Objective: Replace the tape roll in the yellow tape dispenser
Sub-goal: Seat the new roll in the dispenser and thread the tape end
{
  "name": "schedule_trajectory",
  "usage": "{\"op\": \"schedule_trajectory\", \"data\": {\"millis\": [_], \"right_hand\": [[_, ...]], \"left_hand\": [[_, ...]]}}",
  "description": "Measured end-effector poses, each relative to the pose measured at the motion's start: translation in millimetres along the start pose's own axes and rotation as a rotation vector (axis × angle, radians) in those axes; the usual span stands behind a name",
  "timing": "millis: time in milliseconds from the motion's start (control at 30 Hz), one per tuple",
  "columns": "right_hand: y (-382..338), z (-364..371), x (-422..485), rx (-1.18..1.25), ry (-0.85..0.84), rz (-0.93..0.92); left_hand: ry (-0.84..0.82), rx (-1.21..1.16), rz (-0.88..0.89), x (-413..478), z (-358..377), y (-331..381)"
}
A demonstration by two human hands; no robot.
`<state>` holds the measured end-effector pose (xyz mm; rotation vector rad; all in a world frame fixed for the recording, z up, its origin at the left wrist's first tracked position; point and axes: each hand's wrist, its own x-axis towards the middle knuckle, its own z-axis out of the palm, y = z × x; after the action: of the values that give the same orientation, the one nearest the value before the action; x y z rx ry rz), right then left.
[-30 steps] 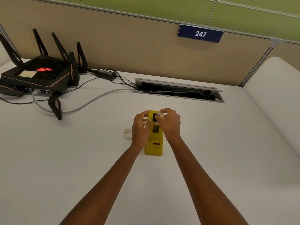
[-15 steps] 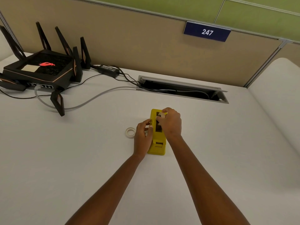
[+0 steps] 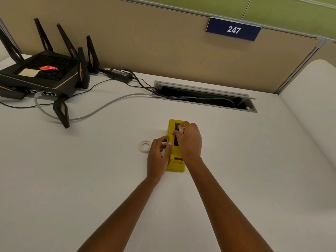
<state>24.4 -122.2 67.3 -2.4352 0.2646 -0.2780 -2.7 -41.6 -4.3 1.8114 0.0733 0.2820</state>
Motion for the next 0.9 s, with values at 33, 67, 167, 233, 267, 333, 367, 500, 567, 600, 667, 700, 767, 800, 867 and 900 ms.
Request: {"op": "schedule_trajectory", "data": {"millis": [33,67,167,233,267,333,367,500,567,600,667,700,767,800,867,900], "right_hand": [[0.7,0.5,0.1,0.007,-0.001,0.002],[1.5,0.9,0.4,0.019,-0.003,0.007],[4.0,0.8,2.6,0.078,-0.019,0.052],[5.8,0.7,4.3,0.113,-0.029,0.073],[7.1,1.1,4.7,0.121,-0.032,0.074],[10.0,2.4,4.7,0.117,-0.038,0.061],[11.4,2.9,4.3,0.106,-0.047,0.046],[19.5,0.3,0.1,0.214,-0.053,-0.019],[24.6,-3.3,-4.7,0.337,0.013,0.007],[28.2,-4.9,-7.5,0.374,0.056,0.019],[36.2,-8.1,-12.7,0.396,0.139,0.021],[39.6,-10.0,-14.5,0.393,0.164,0.015],[44.7,-13.4,-16.4,0.345,0.170,-0.026],[46.6,-15.3,-16.7,0.299,0.158,-0.060],[48.5,-18.7,-15.1,0.201,0.126,-0.136],[48.3,-20.7,-13.6,0.155,0.102,-0.173]], "left_hand": [[0.002,0.001,0.002,-0.3,0.2,-0.4],[0.003,0.001,0.004,-0.5,0.4,-0.9],[0.004,0.003,0.006,-0.5,0.9,-2.5],[0.007,0.003,0.008,-0.3,1.1,-3.5],[0.008,0.004,0.010,-0.4,1.1,-3.9],[0.004,-0.001,0.014,-0.8,1.2,-4.4],[0.002,-0.005,0.015,-0.9,1.3,-4.6],[0.002,-0.020,0.027,-1.1,0.2,-3.9],[-0.004,-0.036,0.032,-0.9,-0.5,-3.6],[-0.008,-0.042,0.032,-0.9,-0.8,-3.4],[-0.014,-0.050,0.032,-1.2,-1.0,-2.9],[-0.016,-0.052,0.031,-1.3,-1.0,-2.6],[-0.025,-0.066,0.031,-0.6,-1.1,-1.9],[-0.036,-0.076,0.030,0.1,-1.4,-0.8],[-0.066,-0.071,0.038,3.4,-2.7,1.8],[-0.079,-0.044,0.057,6.2,-3.2,3.1]]}}
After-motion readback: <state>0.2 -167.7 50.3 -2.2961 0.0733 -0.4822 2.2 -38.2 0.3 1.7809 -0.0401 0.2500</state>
